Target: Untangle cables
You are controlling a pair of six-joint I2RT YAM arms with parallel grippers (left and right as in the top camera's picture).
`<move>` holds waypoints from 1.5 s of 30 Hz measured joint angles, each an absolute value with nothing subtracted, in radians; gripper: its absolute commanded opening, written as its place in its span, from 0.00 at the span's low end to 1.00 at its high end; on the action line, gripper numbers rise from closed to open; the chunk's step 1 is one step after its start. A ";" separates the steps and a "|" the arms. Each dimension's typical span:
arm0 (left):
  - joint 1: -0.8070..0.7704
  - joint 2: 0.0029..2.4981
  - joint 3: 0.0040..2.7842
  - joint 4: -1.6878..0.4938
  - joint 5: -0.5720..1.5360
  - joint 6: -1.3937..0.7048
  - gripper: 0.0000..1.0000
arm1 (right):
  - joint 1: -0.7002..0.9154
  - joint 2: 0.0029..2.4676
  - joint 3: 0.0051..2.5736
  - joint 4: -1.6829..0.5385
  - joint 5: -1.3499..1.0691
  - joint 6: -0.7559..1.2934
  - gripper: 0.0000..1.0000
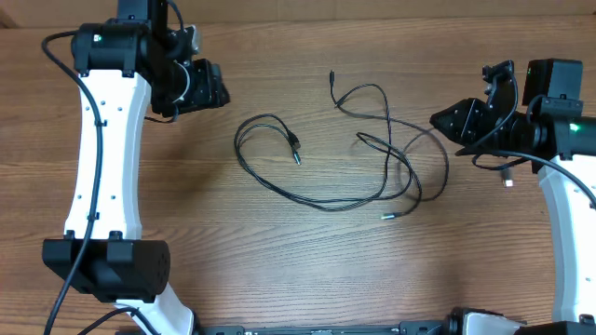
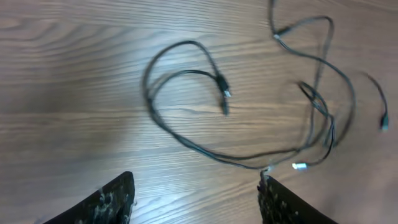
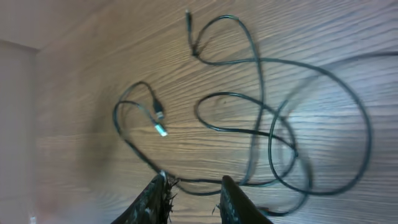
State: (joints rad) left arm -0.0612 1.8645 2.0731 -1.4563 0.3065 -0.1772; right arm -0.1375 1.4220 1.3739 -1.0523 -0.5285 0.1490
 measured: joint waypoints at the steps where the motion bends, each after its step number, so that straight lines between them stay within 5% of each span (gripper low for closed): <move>1: -0.078 1.864 2.073 -1.451 0.315 -0.172 0.64 | -0.138 1.422 1.374 -1.056 -0.509 0.148 0.35; 3: -0.122 1.864 2.073 -1.440 0.324 -0.153 0.67 | -0.138 1.422 1.374 -1.069 -0.459 0.139 0.49; 6: -0.206 1.865 2.073 -1.426 0.330 -0.127 0.67 | -0.138 1.422 1.374 -1.096 -0.388 0.134 0.56; 16: -0.389 1.949 2.055 -1.426 0.256 -0.109 0.55 | -0.138 1.422 1.365 -1.172 -0.306 0.129 0.57; 36: -0.445 2.042 1.884 -1.639 -0.084 -0.344 0.53 | 0.018 1.598 1.267 -1.016 -0.212 0.081 0.65; 45: -0.445 1.822 1.827 -1.630 -0.129 -0.390 0.55 | 0.084 1.664 1.267 -0.962 -0.096 0.126 0.63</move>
